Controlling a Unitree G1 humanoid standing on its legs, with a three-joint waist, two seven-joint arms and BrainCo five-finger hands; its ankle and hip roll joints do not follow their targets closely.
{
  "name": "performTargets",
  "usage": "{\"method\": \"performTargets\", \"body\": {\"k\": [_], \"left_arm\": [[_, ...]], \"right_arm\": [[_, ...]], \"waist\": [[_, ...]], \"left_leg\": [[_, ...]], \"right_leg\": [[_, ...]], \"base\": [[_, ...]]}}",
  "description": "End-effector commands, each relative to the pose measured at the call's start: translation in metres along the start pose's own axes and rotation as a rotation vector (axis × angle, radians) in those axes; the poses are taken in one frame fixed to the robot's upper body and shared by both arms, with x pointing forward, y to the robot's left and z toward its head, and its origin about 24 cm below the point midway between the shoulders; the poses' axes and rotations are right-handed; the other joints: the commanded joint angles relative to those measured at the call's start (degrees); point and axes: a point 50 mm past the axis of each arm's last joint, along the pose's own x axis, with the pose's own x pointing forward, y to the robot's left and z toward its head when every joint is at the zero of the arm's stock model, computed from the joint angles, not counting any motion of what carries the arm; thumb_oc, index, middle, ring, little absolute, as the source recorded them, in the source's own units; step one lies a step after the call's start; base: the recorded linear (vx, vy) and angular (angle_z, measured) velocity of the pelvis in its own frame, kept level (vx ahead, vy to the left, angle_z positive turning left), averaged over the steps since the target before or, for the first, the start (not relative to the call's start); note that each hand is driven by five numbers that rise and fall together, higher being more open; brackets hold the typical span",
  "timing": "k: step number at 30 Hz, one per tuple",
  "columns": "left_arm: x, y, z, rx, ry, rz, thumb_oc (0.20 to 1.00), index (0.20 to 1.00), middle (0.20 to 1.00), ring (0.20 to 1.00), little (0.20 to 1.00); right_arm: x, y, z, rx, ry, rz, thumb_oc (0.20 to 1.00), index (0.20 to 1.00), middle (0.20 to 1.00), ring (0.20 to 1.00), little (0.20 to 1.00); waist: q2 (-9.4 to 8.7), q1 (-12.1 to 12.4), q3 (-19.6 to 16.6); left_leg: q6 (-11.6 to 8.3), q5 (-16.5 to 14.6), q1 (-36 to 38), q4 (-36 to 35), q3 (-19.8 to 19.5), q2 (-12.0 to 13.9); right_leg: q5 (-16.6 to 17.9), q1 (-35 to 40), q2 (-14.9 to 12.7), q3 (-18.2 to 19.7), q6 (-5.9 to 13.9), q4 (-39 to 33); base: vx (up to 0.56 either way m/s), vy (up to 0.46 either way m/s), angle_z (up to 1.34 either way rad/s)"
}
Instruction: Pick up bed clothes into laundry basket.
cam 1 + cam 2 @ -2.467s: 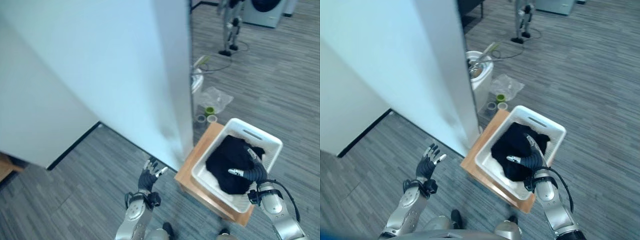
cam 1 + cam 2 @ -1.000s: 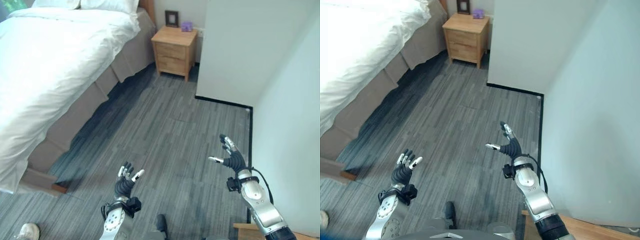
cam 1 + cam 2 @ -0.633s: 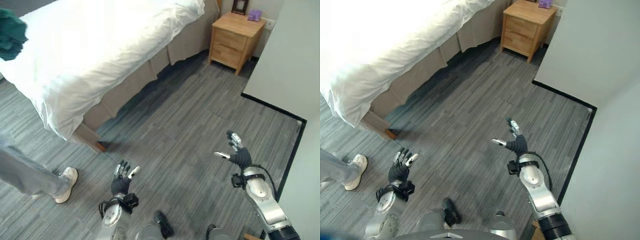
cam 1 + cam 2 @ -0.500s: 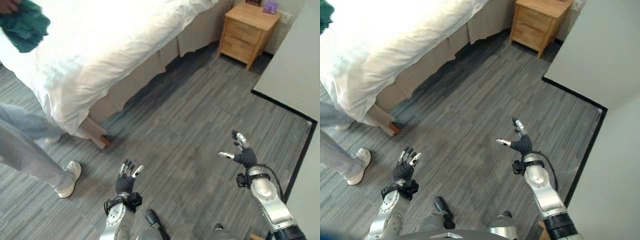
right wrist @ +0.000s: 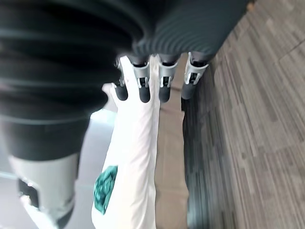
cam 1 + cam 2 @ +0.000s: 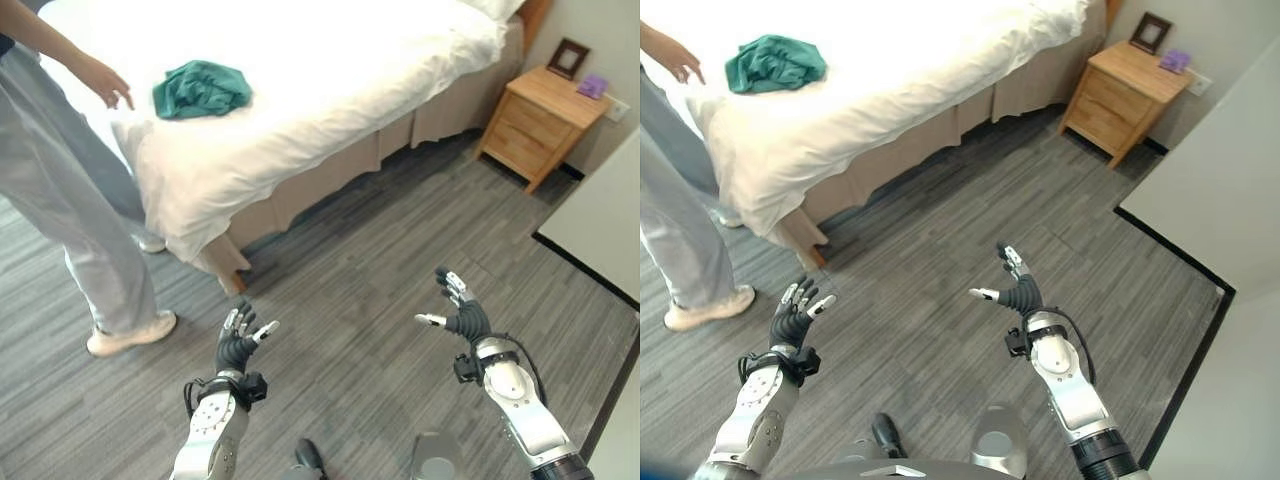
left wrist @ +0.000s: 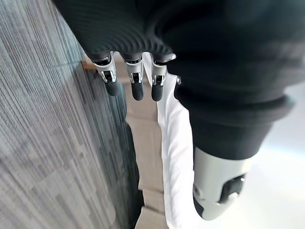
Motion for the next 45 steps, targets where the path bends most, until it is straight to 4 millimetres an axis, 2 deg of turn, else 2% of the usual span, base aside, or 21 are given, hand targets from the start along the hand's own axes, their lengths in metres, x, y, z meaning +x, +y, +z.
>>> {"method": "performTargets", "body": {"k": [1, 2, 6, 9, 10, 11, 13, 14, 17, 19, 20, 23, 25, 26, 27, 30, 33, 37, 40, 41, 45], "left_arm": [[-0.003, -0.009, 0.034, 0.045, -0.176, -0.097, 1.0, 1.0, 1.0, 1.0, 1.0], [-0.009, -0.01, 0.028, -0.012, -0.146, -0.127, 1.0, 1.0, 1.0, 1.0, 1.0], [-0.015, -0.003, 0.018, -0.003, -0.1, -0.14, 1.0, 1.0, 1.0, 1.0, 1.0], [-0.018, -0.004, 0.018, -0.03, -0.116, -0.142, 1.0, 1.0, 1.0, 1.0, 1.0], [-0.017, -0.008, 0.016, -0.066, -0.12, -0.139, 1.0, 1.0, 1.0, 1.0, 1.0], [-0.015, -0.01, 0.02, -0.079, -0.137, -0.147, 1.0, 1.0, 1.0, 1.0, 1.0], [-0.014, -0.01, 0.02, -0.078, -0.138, -0.147, 1.0, 1.0, 1.0, 1.0, 1.0], [-0.015, -0.008, 0.021, -0.117, -0.14, -0.137, 1.0, 1.0, 1.0, 1.0, 1.0], [-0.015, -0.011, 0.026, -0.107, -0.165, -0.158, 1.0, 1.0, 1.0, 1.0, 1.0], [-0.021, -0.007, 0.021, -0.087, -0.149, -0.145, 1.0, 1.0, 1.0, 1.0, 1.0], [-0.025, -0.003, 0.016, -0.093, -0.135, -0.127, 1.0, 1.0, 1.0, 1.0, 1.0], [-0.026, -0.001, 0.013, -0.1, -0.128, -0.11, 1.0, 1.0, 1.0, 1.0, 1.0], [-0.027, 0.003, 0.01, -0.082, -0.117, -0.095, 1.0, 1.0, 1.0, 1.0, 1.0], [-0.029, 0.011, 0.007, -0.072, -0.103, -0.066, 1.0, 1.0, 1.0, 1.0, 1.0], [-0.029, 0.011, 0.007, -0.072, -0.103, -0.066, 1.0, 1.0, 1.0, 1.0, 1.0], [-0.029, 0.021, 0.008, -0.05, -0.103, -0.021, 1.0, 1.0, 1.0, 1.0, 1.0], [-0.032, 0.032, 0.007, 0.028, -0.098, 0.021, 1.0, 1.0, 1.0, 1.0, 1.0], [-0.027, 0.046, 0.017, 0.173, -0.118, 0.047, 1.0, 1.0, 1.0, 1.0, 1.0], [-0.021, 0.051, 0.029, 0.252, -0.148, 0.035, 1.0, 1.0, 1.0, 1.0, 1.0], [0.016, 0.019, 0.053, 0.337, -0.233, -0.003, 1.0, 1.0, 1.0, 1.0, 1.0], [0.023, 0.017, 0.075, 0.303, -0.333, 0.025, 1.0, 1.0, 1.0, 1.0, 1.0]], "right_arm": [[0.01, -0.008, 0.029, 0.038, -0.167, -0.042, 1.0, 1.0, 1.0, 1.0, 1.0], [0.011, -0.014, 0.032, 0.039, -0.182, -0.046, 1.0, 1.0, 1.0, 1.0, 1.0], [0.014, -0.02, 0.036, 0.027, -0.195, -0.049, 1.0, 1.0, 1.0, 1.0, 1.0], [0.015, -0.019, 0.039, 0.005, -0.211, -0.033, 1.0, 1.0, 1.0, 1.0, 1.0], [0.017, -0.022, 0.04, -0.021, -0.218, -0.033, 1.0, 1.0, 1.0, 1.0, 1.0], [0.018, -0.025, 0.045, -0.042, -0.244, -0.032, 1.0, 1.0, 1.0, 1.0, 1.0], [0.018, -0.025, 0.045, -0.042, -0.246, -0.032, 1.0, 1.0, 1.0, 1.0, 1.0], [0.02, -0.031, 0.05, -0.094, -0.266, -0.042, 1.0, 1.0, 1.0, 1.0, 1.0], [0.02, -0.04, 0.057, -0.112, -0.283, -0.068, 1.0, 1.0, 1.0, 1.0, 1.0], [0.017, -0.041, 0.058, -0.114, -0.29, -0.067, 1.0, 1.0, 1.0, 1.0, 1.0], [0.016, -0.039, 0.06, -0.123, -0.304, -0.061, 1.0, 1.0, 1.0, 1.0, 1.0], [0.018, -0.037, 0.062, -0.134, -0.317, -0.054, 1.0, 1.0, 1.0, 1.0, 1.0], [0.022, -0.037, 0.062, -0.175, -0.316, -0.039, 1.0, 1.0, 1.0, 1.0, 1.0], [0.025, -0.037, 0.064, -0.202, -0.321, -0.033, 1.0, 1.0, 1.0, 1.0, 1.0], [0.025, -0.037, 0.064, -0.202, -0.321, -0.032, 1.0, 1.0, 1.0, 1.0, 1.0], [0.026, -0.041, 0.06, -0.233, -0.298, -0.04, 1.0, 1.0, 1.0, 1.0, 1.0], [0.028, -0.04, 0.06, -0.268, -0.3, -0.03, 1.0, 1.0, 1.0, 1.0, 1.0], [0.034, -0.036, 0.062, -0.302, -0.308, -0.027, 1.0, 1.0, 1.0, 1.0, 1.0], [0.039, -0.033, 0.061, -0.325, -0.3, -0.033, 1.0, 1.0, 1.0, 1.0, 1.0], [0.046, -0.009, 0.06, -0.303, -0.28, 0.035, 1.0, 1.0, 1.0, 1.0, 1.0], [0.057, -0.002, 0.062, -0.412, -0.305, -0.004, 1.0, 1.0, 1.0, 1.0, 1.0]], "waist": [[-0.26, -0.2, 0.5], [-0.84, -0.6, 0.5], [-1.35, -0.5, -0.1], [-1.43, 0.1, -1.0], [-1.51, -0.1, -1.1], [-1.82, -0.2, -0.5], [-1.86, -0.5, -0.7], [-2.63, 0.3, 0.4], [-6.07, 2.0, 2.7], [-6.45, 1.9, 2.5], [-5.26, 2.4, 2.4], [-4.6, 3.3, 2.2], [-3.58, 3.8, 1.3], [-2.07, 4.7, 0.4], [-2.29, 4.6, 0.5], [-0.77, 5.7, -0.2], [-0.03, 6.6, -1.4], [-0.94, 7.7, -2.6], [-2.28, 8.4, -2.4], [-3.36, 5.9, -1.7], [-3.26, 5.2, 0.0]], "left_leg": [[-3.1, -1.8, -0.5, -0.4, -1.3, 0.0], [-4.21, -3.0, -0.1, -0.4, -3.3, -0.6], [-5.4, -5.5, 2.0, -0.4, -5.6, -1.5], [-5.02, -6.4, 4.0, 0.3, -7.6, -3.1], [-5.74, -9.6, 1.7, 9.2, -8.9, -3.3], [-7.92, -8.0, -1.5, 19.5, -7.3, -1.5], [-7.95, -8.0, -2.3, 20.1, -7.6, -1.4], [-10.19, -3.9, -6.8, 40.4, -5.4, 3.3], [-11.09, -5.9, -14.6, 68.9, -7.9, 1.4], [-11.72, -5.3, -17.0, 72.5, -7.4, -0.9], [-12.12, -3.3, -17.4, 68.0, -6.7, -2.1], [-10.95, -4.0, -18.5, 59.0, -5.9, -1.5], [-7.55, -7.5, -14.8, 38.4, -4.6, 0.6], [-6.93, -5.7, -13.5, 22.4, -3.3, 2.9], [-6.91, -5.2, -13.0, 21.5, -3.1, 2.5], [-8.87, 4.1, -11.6, 7.1, -1.5, 5.3], [-9.16, 7.0, -9.6, 1.1, 0.9, 5.9], [-7.76, 5.9, -7.8, -0.4, 0.3, 3.7], [-5.75, 3.8, -5.7, -0.4, 0.7, 1.6], [-4.45, 1.8, -3.8, -0.4, 1.4, 0.6], [-3.47, -0.1, -2.5, -0.4, 1.9, 0.8]], "right_leg": [[1.4, 5.9, 1.3, -2.3, -1.11, -7.5], [2.8, 7.0, 2.1, -2.2, -2.12, -23.4], [8.2, 7.9, 2.6, -0.9, -1.19, -37.7], [9.0, 10.3, 3.5, -0.1, -1.84, -38.8], [7.7, 12.3, 4.3, 0.1, -3.17, -38.7], [7.0, 13.5, 3.9, -1.4, -4.29, -38.4], [7.1, 13.2, 3.9, -1.7, -4.39, -38.5], [4.4, 15.8, 4.3, -2.6, -8.33, -37.8], [3.5, 20.7, 4.3, -3.1, -11.32, -38.6], [3.6, 22.0, 4.6, -3.8, -11.14, -40.0], [3.0, 22.2, 5.5, -3.9, -10.98, -40.5], [2.7, 22.1, 5.2, -4.6, -10.21, -40.8], [2.6, 22.7, 3.8, -6.0, -7.56, -40.8], [1.7, 24.2, 3.2, -7.8, -5.81, -40.8], [1.7, 24.4, 2.9, -7.8, -5.77, -40.8], [0.1, 26.8, 2.8, -10.1, -4.54, -40.8], [-0.9, 29.4, 2.6, -11.6, -3.34, -40.8], [-1.0, 29.2, 0.6, -10.7, -2.19, -36.6], [0.3, 26.4, -2.5, -10.2, -0.15, -26.2], [5.5, 22.0, -4.5, -7.8, 1.11, -16.6], [7.8, 15.0, -5.5, -6.2, 1.84, -5.8]], "base": [[0.25, -0.196, 0.75], [0.25, -0.195, 0.7], [0.31, -0.218, 0.6], [0.37, -0.202, 0.13], [0.24, -0.283, -0.03], [0.23, -0.289, 0.11], [0.08, -0.156, 0.69], [0.17, -0.292, 0.51], [0.14, -0.287, -0.15], [0.13, -0.09, -0.08], [0.17, -0.006, -0.07], [0.13, 0.048, -0.1], [0.28, 0.23, 0.0], [0.26, 0.223, 0.07], [0.24, 0.219, 0.25], [0.23, 0.139, 0.52], [0.38, 0.17, 0.38], [0.3, 0.147, 0.02], [0.3, 0.176, 0.14], [0.37, 0.254, 0.34], [0.26, 0.08, 0.24]]}}
